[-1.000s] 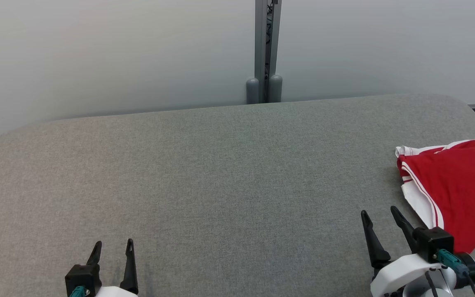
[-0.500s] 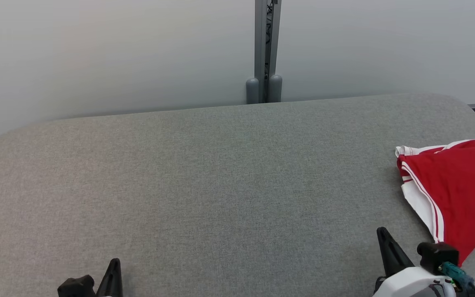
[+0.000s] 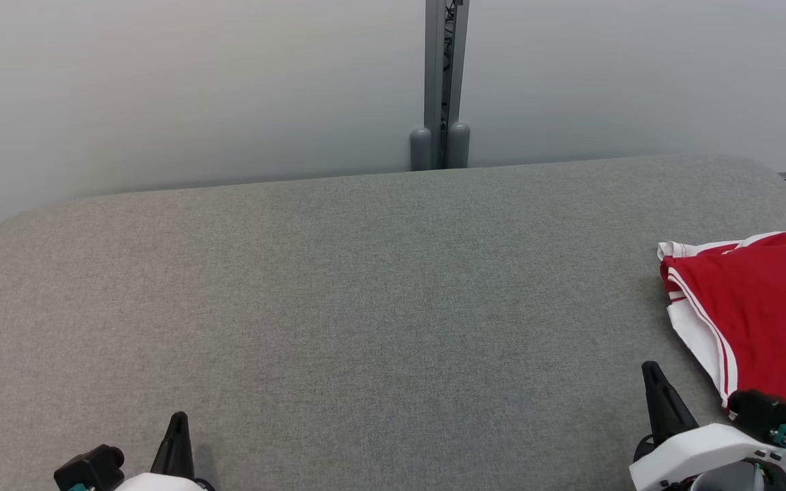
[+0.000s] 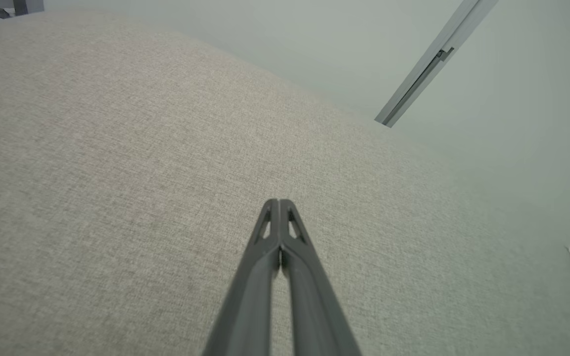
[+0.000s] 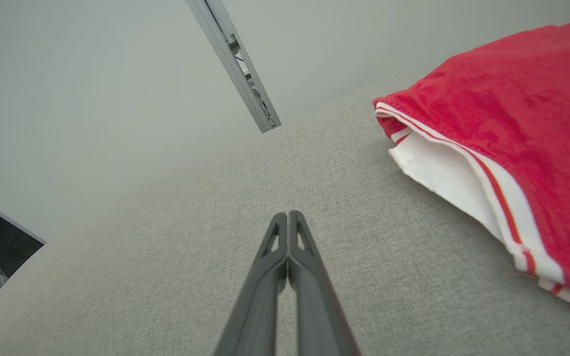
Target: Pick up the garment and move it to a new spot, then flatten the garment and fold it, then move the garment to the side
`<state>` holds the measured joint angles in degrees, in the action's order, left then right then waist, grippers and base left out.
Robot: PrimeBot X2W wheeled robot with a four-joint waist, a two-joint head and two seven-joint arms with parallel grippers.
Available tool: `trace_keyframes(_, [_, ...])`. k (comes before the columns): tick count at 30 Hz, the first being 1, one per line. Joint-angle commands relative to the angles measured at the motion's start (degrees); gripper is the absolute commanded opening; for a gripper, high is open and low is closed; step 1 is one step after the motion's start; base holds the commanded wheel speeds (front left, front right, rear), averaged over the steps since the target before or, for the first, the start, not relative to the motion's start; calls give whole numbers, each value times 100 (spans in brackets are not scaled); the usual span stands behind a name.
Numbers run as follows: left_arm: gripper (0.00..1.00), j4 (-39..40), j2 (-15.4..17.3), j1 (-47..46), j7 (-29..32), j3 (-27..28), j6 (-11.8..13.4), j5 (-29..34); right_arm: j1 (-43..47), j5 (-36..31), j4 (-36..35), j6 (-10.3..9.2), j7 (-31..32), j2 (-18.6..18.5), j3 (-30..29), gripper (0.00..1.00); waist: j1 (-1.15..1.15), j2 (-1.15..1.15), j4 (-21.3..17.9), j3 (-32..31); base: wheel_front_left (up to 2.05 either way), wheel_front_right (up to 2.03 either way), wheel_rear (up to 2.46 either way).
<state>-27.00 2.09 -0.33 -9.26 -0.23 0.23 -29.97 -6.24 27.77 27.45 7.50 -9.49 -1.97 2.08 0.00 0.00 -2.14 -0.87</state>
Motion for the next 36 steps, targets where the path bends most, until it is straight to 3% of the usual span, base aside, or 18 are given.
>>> trace_keyframes(1, [0,133,41,-197,36,49,-44,-236,-85,241,-145,0,61,-44,-57,0,0,0,3,1,0,0,0])
trace_keyframes(36, [0,673,65,-401,731,336,-385,-2944,-52,3044,-702,0,761,-75,-426,0,0,0,74,36,0,0,0])
